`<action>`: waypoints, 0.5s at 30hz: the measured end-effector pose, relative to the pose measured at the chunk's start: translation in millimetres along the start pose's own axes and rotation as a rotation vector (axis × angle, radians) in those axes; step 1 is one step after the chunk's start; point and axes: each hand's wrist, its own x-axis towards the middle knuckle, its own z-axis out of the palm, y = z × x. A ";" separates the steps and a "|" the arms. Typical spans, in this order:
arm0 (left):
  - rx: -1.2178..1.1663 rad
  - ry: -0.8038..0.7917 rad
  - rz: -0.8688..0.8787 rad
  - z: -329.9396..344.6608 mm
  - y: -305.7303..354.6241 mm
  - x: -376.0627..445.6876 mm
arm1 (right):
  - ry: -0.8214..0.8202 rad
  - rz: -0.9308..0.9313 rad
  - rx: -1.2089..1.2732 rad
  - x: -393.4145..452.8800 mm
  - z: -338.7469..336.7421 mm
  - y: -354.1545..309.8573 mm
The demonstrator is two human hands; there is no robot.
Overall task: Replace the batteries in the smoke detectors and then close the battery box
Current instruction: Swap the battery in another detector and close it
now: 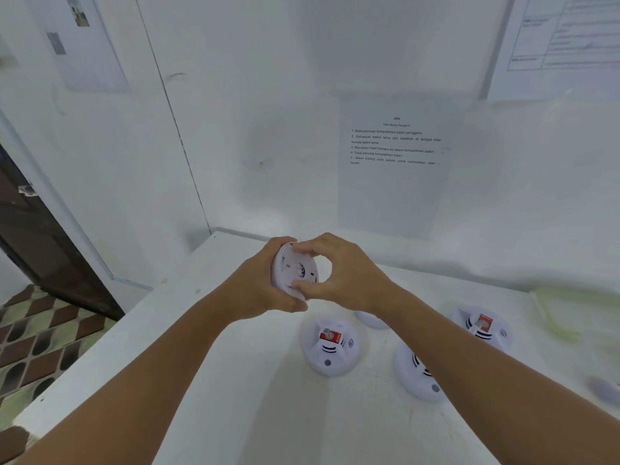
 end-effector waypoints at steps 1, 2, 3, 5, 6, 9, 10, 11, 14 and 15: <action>0.038 0.029 -0.002 0.3 1.1 1.0 | 0.022 0.028 0.041 -1.2 0.6 -0.7; 0.097 0.061 -0.010 0.6 2.3 2.5 | 0.042 0.073 0.098 -2.7 0.8 -2.5; 0.155 0.086 -0.023 1.2 4.7 3.8 | 0.050 0.134 0.176 -4.0 1.6 -4.6; 0.233 0.122 -0.042 2.3 6.9 5.6 | 0.012 0.253 0.366 -5.6 3.7 -9.6; 0.251 0.129 -0.037 3.7 7.2 5.8 | -0.011 0.288 0.446 -6.0 5.5 -10.9; 0.303 0.139 0.006 10.6 4.6 5.3 | -0.014 0.327 0.602 -6.2 13.8 -11.4; 0.325 0.147 0.004 12.5 2.8 5.7 | -0.002 0.334 0.625 -6.2 17.6 -10.3; 0.340 0.149 -0.005 13.5 1.3 5.5 | 0.015 0.348 0.659 -6.6 20.7 -9.7; 0.367 0.107 0.002 10.5 -5.0 4.9 | 0.097 0.458 0.846 -7.4 23.6 -4.0; 0.356 0.098 0.016 8.2 -7.6 4.3 | 0.126 0.499 0.913 -7.3 23.1 -1.2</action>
